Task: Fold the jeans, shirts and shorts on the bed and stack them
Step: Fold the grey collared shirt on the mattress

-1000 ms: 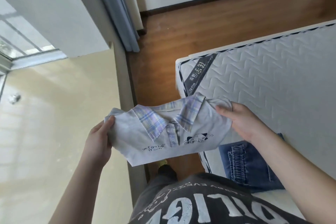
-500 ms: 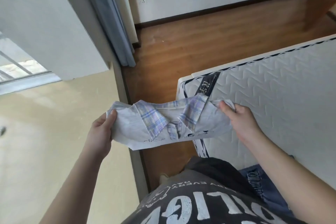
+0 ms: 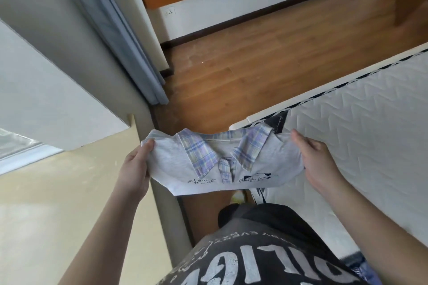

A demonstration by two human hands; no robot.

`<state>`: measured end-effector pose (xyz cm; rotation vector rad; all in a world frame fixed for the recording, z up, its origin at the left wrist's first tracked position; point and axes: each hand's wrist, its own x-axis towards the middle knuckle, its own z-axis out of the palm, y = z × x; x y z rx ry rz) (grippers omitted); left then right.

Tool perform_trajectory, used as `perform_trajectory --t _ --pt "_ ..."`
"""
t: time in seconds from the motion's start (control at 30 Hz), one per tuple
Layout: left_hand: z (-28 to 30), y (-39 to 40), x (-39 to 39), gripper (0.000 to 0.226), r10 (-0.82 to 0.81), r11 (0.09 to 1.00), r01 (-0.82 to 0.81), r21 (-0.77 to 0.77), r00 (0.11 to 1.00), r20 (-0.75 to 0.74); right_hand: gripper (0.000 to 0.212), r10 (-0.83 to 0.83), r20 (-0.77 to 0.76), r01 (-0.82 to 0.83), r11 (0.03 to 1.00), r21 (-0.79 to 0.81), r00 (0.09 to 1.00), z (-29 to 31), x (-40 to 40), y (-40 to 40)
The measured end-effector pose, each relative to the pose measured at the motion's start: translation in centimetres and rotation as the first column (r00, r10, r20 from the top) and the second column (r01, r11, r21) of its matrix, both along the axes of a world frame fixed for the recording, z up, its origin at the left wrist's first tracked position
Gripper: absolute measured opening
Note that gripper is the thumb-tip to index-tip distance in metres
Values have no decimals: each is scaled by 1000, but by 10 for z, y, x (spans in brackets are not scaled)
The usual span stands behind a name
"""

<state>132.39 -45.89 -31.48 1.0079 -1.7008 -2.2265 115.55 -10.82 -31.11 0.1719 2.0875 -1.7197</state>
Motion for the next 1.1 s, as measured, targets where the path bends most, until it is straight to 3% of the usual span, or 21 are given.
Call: perform_trajectory --t 0.07,0.17,0.27,0.4,0.6,0.67,0.8,1.1 --pt "4 -14 -25 36 2 1000 -2 9 1000 23 41 1 18 0 1000 -31 1000 3 -23 -12" --pt "10 -34 -64 37 -48 997 48 56 999 -4 60 37 26 -37 999 0 999 9 -63 -29" --pt "17 -45 -106 40 -111 989 114 98 993 -34 61 47 5 -47 999 12 999 15 -96 -42" --pt "19 -55 -155 40 -159 983 160 91 987 -16 57 16 -46 -13 997 71 999 17 -127 -52" --pt "3 -88 -234 40 -305 949 300 94 951 47 81 -100 -77 106 991 81 992 6 -161 -66" --pt "-1 -97 -270 39 -385 921 380 83 921 59 76 -166 -52 169 984 62 985 4 -168 -72" --pt "-2 -110 -349 31 -542 836 536 117 840 24 39 -342 -58 346 935 81 938 3 -184 -91" --pt "10 -122 -478 33 -794 608 792 60 605 52 36 -656 -152 667 744 35 739 25 -178 -142"
